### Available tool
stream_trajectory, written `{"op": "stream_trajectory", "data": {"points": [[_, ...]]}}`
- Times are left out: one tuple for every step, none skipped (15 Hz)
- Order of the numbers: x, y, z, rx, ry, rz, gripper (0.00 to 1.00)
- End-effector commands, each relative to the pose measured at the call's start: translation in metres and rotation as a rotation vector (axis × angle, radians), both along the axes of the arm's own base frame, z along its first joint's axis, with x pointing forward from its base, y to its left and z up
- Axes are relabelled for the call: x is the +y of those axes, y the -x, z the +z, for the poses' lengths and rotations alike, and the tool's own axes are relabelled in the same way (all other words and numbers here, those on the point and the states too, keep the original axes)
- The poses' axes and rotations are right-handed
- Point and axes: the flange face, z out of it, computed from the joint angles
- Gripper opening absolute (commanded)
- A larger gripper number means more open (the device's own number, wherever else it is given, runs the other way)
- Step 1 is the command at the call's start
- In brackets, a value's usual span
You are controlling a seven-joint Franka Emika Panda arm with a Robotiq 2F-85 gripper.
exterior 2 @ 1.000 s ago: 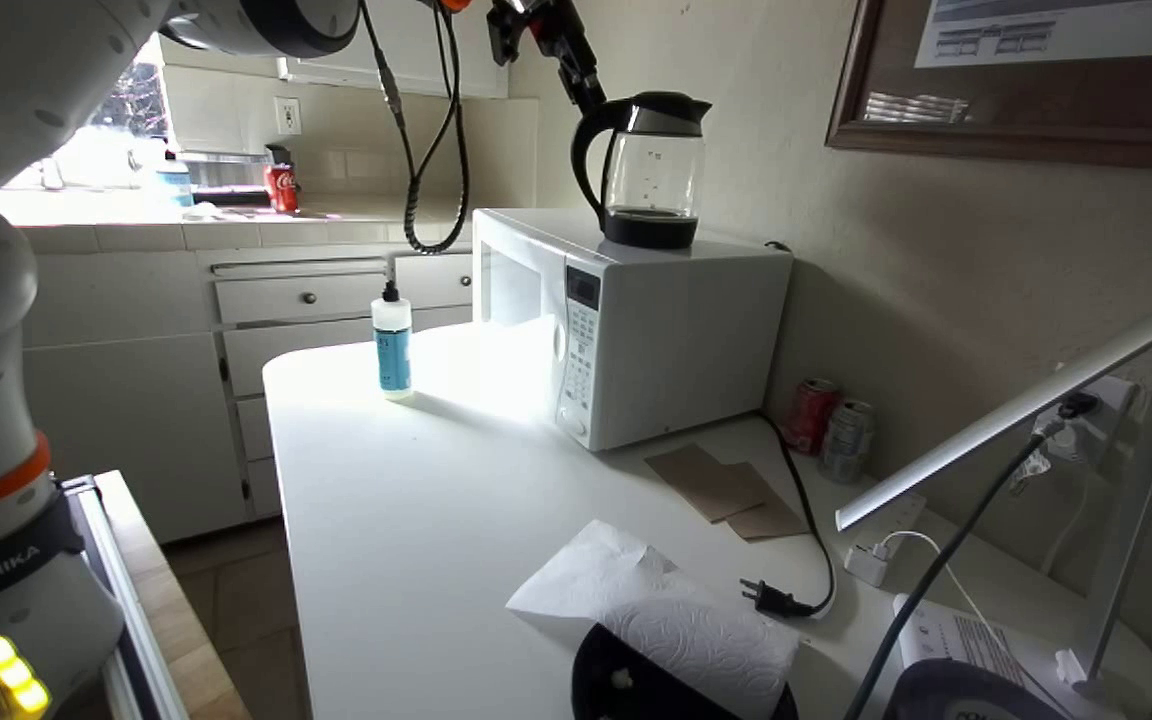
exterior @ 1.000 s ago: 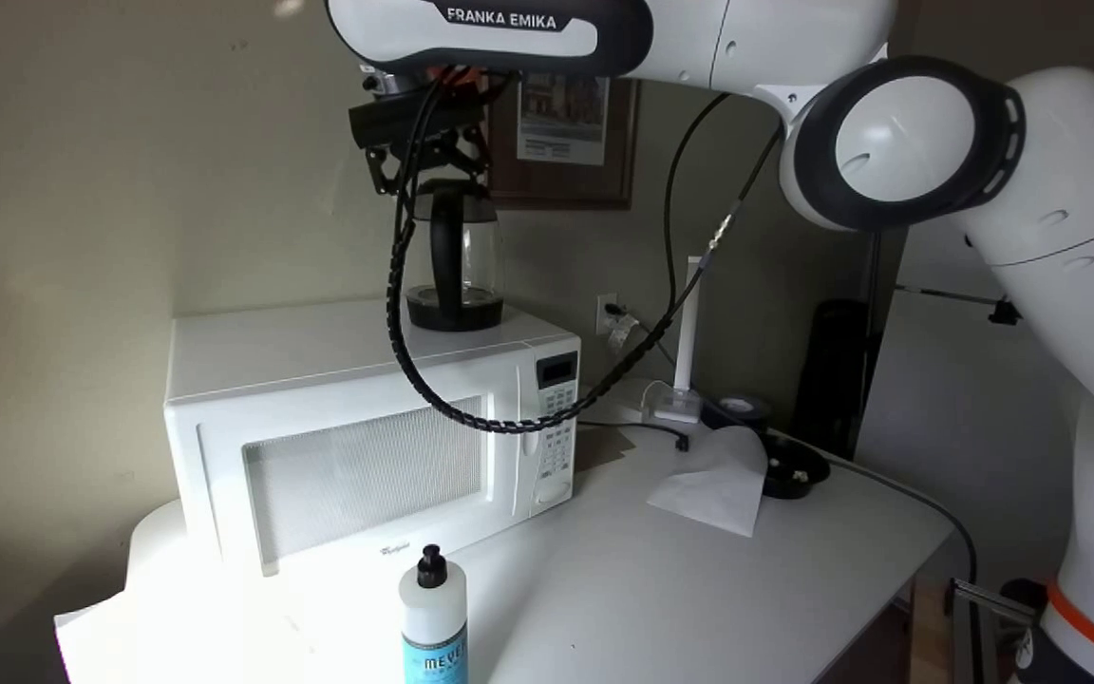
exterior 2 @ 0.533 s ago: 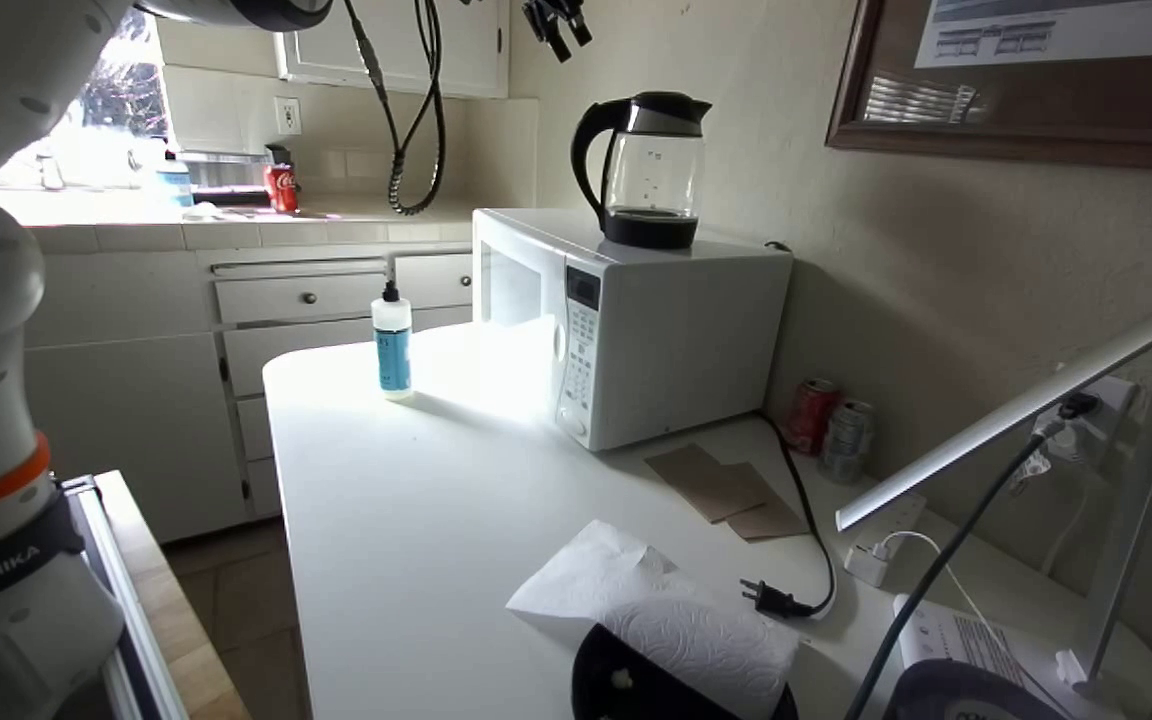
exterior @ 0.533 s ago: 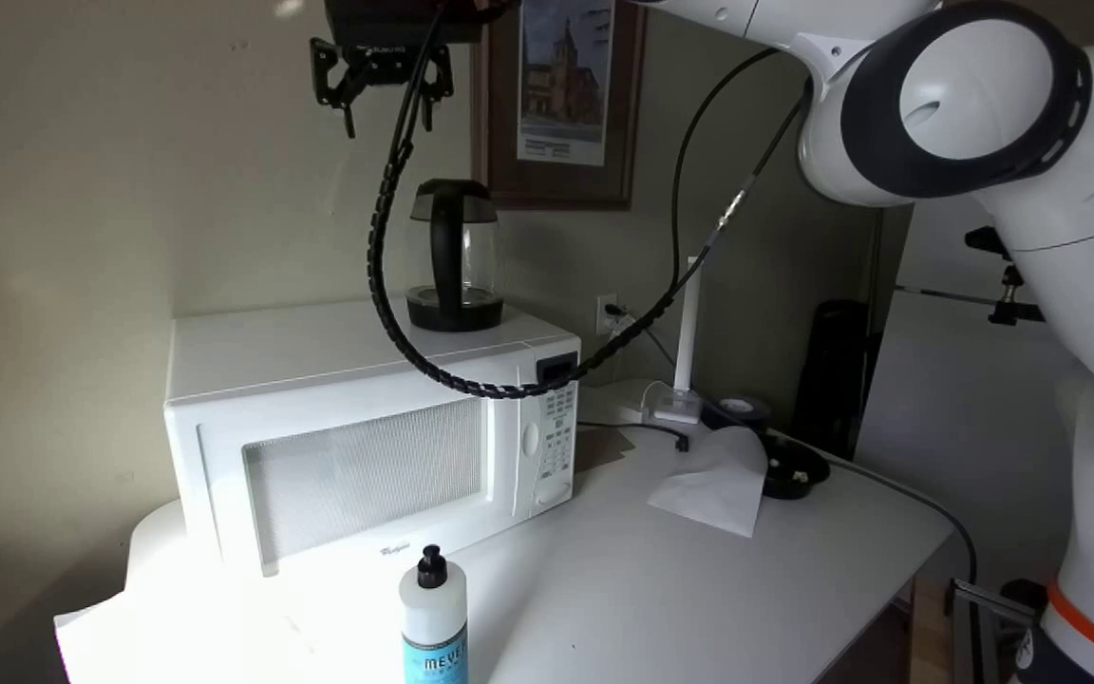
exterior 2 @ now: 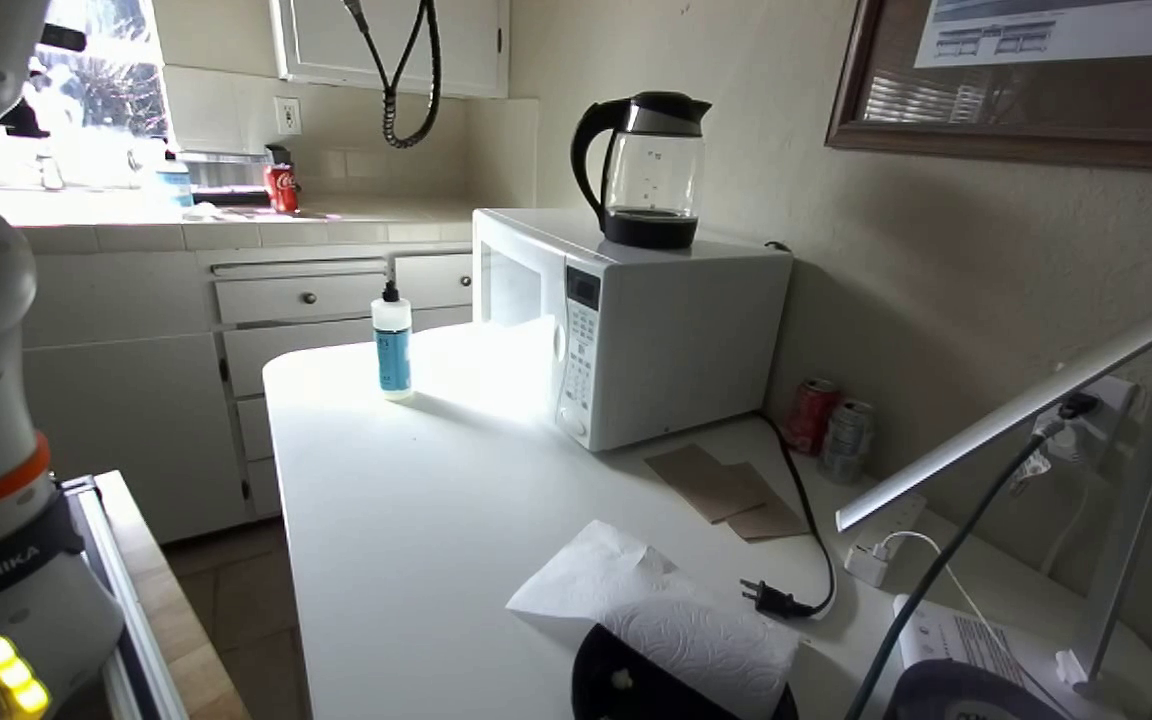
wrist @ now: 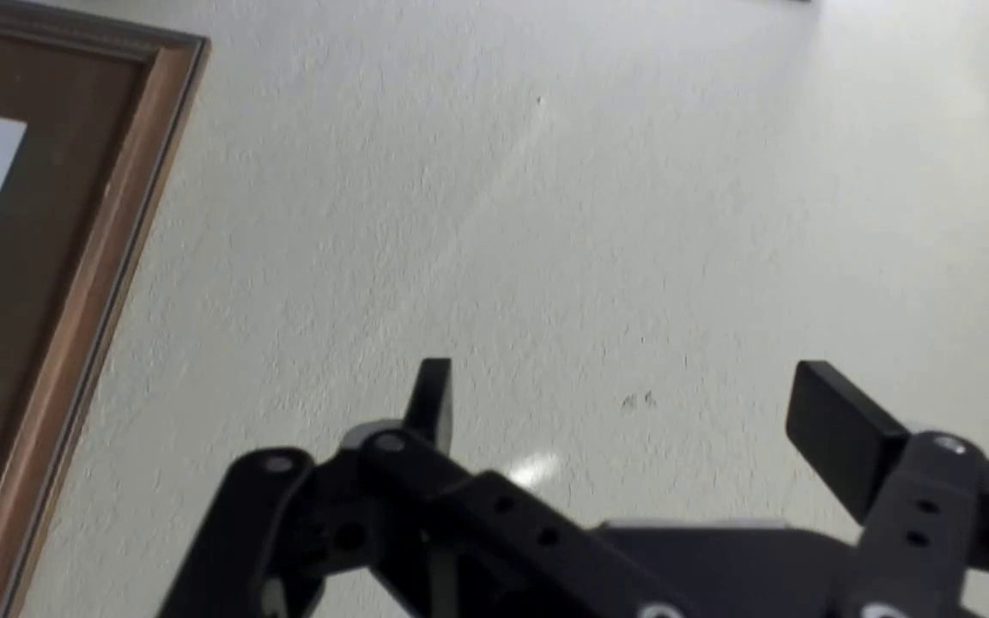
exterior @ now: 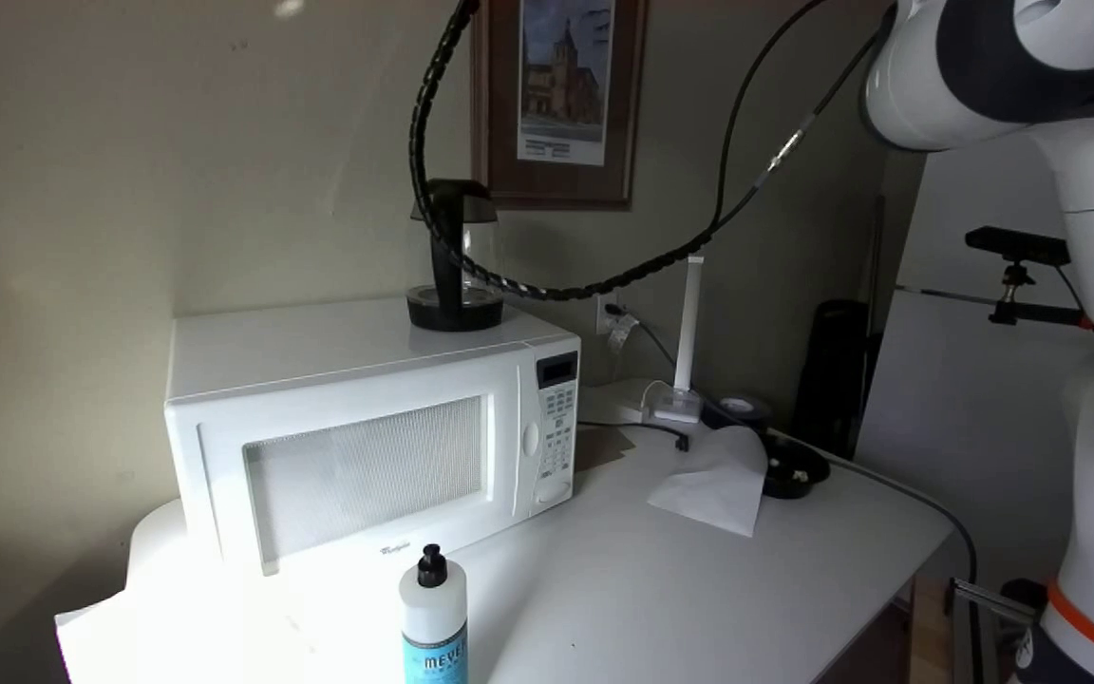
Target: Put the kettle on top of the microwave.
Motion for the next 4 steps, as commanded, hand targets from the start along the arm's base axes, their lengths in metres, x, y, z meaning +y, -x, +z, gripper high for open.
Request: {"op": "stream_trajectory", "data": {"points": [[-0.027, 0.023, 0.03, -0.135, -0.011, 0.032, 1.0], [-0.016, 0.011, 0.026, -0.102, -0.003, 0.025, 1.0], [-0.022, 0.014, 0.032, -0.119, -0.003, 0.024, 1.0], [-0.024, 0.015, 0.034, -0.123, -0.003, 0.021, 1.0]]}}
